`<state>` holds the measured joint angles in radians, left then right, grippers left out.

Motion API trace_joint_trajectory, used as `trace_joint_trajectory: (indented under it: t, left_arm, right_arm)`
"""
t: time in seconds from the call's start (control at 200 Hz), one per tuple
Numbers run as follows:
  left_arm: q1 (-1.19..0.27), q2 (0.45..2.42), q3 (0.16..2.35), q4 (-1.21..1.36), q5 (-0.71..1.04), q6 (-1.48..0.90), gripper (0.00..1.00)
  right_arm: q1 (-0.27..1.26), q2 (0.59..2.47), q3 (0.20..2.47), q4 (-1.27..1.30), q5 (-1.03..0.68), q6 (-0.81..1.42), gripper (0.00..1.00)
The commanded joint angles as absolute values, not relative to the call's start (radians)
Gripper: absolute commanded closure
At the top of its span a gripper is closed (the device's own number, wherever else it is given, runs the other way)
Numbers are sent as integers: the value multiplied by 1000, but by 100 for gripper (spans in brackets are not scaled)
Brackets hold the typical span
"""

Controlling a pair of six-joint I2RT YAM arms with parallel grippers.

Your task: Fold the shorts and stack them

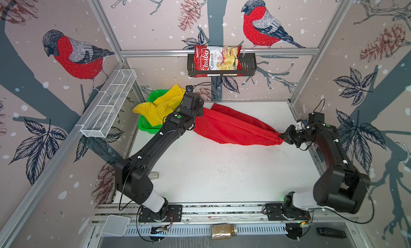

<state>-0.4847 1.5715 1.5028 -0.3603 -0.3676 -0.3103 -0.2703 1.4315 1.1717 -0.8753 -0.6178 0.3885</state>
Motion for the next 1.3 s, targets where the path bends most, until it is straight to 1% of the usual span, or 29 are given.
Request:
trace_joint_trajectory:
  t: [0.0,0.265,0.505,0.996,1.186,1.296]
  left_arm:
    - [-477,1598,1528,-278,-527,-273,100]
    - [-476,1664,1558,-260,-533,-252,100]
    - [-474,1755,1629,-238,-542,-219,100]
    - [-476,2073,1901,-245,-522,-170,100]
    - [-474,2208,2019,-266,-491,-167,100]
    - [-474,2287,2092,-285,-474,-167,100]
  right_arm:
    - [-278,1457,1185,-903,-494,342,93]
    - [-281,1514,1185,-918,-470,323,93]
    - [-284,1575,1213,-894,-468,328,93]
    - [-296,1745,1274,-837,-478,336,92]
    - [-301,1821,1314,-809,-502,349,90]
    - [-302,1865,1335,-785,-514,363,87]
